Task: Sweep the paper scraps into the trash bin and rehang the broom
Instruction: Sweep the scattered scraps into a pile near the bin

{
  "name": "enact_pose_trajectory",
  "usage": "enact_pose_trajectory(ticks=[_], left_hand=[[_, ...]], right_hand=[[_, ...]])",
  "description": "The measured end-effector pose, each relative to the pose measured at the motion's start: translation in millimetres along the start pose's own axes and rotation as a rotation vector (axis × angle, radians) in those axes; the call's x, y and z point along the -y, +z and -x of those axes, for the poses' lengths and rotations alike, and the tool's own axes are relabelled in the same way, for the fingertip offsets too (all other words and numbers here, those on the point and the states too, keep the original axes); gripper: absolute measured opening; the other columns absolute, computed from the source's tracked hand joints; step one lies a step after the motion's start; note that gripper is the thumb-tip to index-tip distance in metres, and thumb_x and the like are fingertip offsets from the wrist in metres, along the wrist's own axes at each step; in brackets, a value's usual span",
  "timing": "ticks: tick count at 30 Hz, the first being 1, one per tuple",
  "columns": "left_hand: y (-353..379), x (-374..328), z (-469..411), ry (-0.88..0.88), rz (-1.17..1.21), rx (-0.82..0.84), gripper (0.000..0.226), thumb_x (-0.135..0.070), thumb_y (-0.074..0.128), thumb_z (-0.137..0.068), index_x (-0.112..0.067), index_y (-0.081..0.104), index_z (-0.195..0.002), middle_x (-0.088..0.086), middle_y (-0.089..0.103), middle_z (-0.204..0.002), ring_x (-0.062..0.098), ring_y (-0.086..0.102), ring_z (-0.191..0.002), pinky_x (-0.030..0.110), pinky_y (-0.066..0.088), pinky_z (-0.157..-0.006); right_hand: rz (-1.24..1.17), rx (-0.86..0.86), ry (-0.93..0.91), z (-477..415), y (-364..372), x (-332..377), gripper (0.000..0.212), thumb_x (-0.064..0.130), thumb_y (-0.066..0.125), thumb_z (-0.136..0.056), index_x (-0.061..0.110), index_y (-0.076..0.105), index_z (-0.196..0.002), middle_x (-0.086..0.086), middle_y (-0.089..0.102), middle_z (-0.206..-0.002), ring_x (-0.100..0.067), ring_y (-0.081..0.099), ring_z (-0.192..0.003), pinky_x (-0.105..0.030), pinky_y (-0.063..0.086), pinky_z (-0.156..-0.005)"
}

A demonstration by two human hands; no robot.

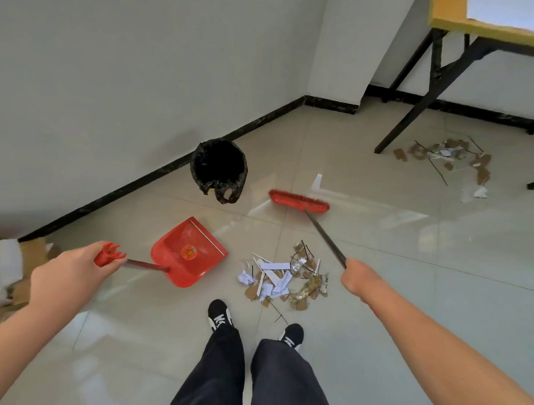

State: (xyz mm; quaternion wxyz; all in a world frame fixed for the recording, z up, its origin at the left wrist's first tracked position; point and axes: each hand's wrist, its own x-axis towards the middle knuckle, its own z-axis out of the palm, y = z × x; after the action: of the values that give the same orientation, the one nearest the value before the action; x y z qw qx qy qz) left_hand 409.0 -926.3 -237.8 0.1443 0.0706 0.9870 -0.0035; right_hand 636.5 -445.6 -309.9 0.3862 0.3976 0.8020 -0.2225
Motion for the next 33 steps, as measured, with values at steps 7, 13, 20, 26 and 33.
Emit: enact_pose_trajectory(ticks=[7, 13, 20, 26, 33], left_hand=[[-38.4, -48.6, 23.4, -0.095, -0.052, 0.060, 0.032, -0.058, 0.067, -0.084, -0.029, 0.069, -0.097, 0.008, 0.075, -0.092, 0.035, 0.071, -0.089, 0.034, 0.053, -0.067], [-42.4, -34.2, 20.2, -0.161, 0.009, 0.078, 0.037, -0.059, 0.062, -0.086, -0.023, 0.062, -0.082, 0.008, 0.072, -0.088, 0.034, 0.069, -0.088, 0.037, 0.054, -0.074], [-53.0, -4.7, 41.3, -0.277, 0.156, 0.023, 0.038, -0.054, 0.065, -0.087, -0.018, 0.070, -0.094, 0.010, 0.073, -0.096, 0.035, 0.068, -0.095, 0.035, 0.049, -0.073], [-64.0, 37.9, 62.1, -0.435, 0.135, -0.023, 0.049, -0.060, 0.065, -0.085, -0.022, 0.068, -0.116, 0.015, 0.068, -0.105, 0.040, 0.063, -0.104, 0.038, 0.042, -0.075], [-55.9, 56.6, 75.8, -0.486, 0.177, -0.015, 0.048, -0.057, 0.066, -0.086, -0.019, 0.070, -0.115, 0.011, 0.071, -0.109, 0.037, 0.064, -0.103, 0.041, 0.052, -0.081]], right_hand=[[0.292, 0.096, -0.094, 56.5, 28.2, -70.8, 0.033, 0.014, 0.034, -0.089, 0.018, 0.050, -0.118, -0.006, 0.062, -0.100, -0.027, 0.060, -0.086, -0.030, 0.046, -0.071], [0.428, -0.004, -0.251, 98.6, 1.9, -73.7, 0.048, 0.023, 0.031, -0.097, 0.027, 0.034, -0.145, -0.001, 0.056, -0.088, -0.026, 0.052, -0.077, -0.032, 0.044, -0.069], [0.515, -0.037, -0.404, 74.4, 10.3, 31.5, 0.054, 0.021, 0.033, -0.099, 0.025, 0.021, -0.152, -0.006, 0.059, -0.092, -0.030, 0.061, -0.093, -0.033, 0.041, -0.069], [0.640, 0.004, -0.417, 18.6, 49.4, 125.1, 0.053, 0.005, 0.038, -0.093, 0.017, 0.032, -0.145, -0.011, 0.063, -0.115, -0.030, 0.062, -0.101, -0.032, 0.041, -0.071], [0.748, 0.057, -0.377, 10.4, 56.8, 103.9, 0.078, -0.003, 0.047, -0.088, 0.023, 0.013, -0.153, -0.008, 0.062, -0.116, -0.026, 0.059, -0.094, -0.032, 0.043, -0.074]])
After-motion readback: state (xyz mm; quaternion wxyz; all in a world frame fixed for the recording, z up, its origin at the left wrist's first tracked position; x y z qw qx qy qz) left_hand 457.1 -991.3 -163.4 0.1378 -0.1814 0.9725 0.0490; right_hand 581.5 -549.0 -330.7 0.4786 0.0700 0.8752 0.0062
